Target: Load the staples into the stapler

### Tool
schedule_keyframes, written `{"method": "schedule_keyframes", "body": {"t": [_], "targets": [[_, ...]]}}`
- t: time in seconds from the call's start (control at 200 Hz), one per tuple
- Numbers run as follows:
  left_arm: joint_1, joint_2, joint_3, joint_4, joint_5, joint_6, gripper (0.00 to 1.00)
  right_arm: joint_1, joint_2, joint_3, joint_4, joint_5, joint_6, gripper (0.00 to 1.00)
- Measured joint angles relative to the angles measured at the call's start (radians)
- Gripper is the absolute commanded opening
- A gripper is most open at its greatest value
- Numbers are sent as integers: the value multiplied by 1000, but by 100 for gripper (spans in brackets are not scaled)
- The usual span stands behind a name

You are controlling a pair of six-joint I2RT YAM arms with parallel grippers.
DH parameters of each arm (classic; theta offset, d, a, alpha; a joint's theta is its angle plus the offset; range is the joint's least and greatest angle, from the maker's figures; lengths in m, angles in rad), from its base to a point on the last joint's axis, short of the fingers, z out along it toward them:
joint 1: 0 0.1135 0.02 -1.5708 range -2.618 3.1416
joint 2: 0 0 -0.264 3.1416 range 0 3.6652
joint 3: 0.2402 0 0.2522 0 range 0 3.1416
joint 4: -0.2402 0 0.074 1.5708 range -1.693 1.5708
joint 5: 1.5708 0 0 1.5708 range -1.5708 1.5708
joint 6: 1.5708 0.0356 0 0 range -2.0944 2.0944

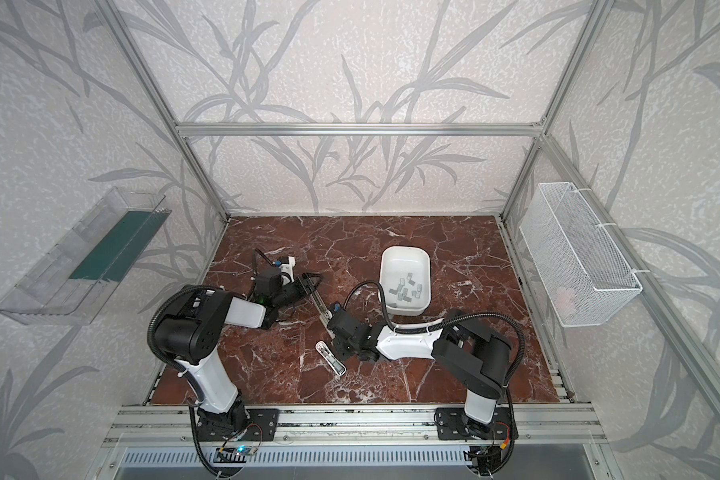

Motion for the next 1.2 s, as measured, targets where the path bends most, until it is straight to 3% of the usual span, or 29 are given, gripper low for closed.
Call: {"method": "schedule_keyframes", "body": {"t": [0.18, 0.395, 0.64, 0.88, 1.2], "targets": [[-17, -61, 39, -34, -2, 51, 61, 1, 0, 0, 1, -4, -13, 0], [-101, -147, 38, -74, -27, 114, 61, 1, 0, -4, 6, -2, -17, 0], [-238, -317, -36, -149, -161, 243, 56, 2, -3, -18, 31, 5, -15, 0], [-259, -343, -91, -117, -243, 309, 43, 6, -10, -49, 78, 7, -35, 0], [-357, -421, -192, -32, -419, 423, 43, 11, -35, -124, 175, 21, -86, 0]]}}
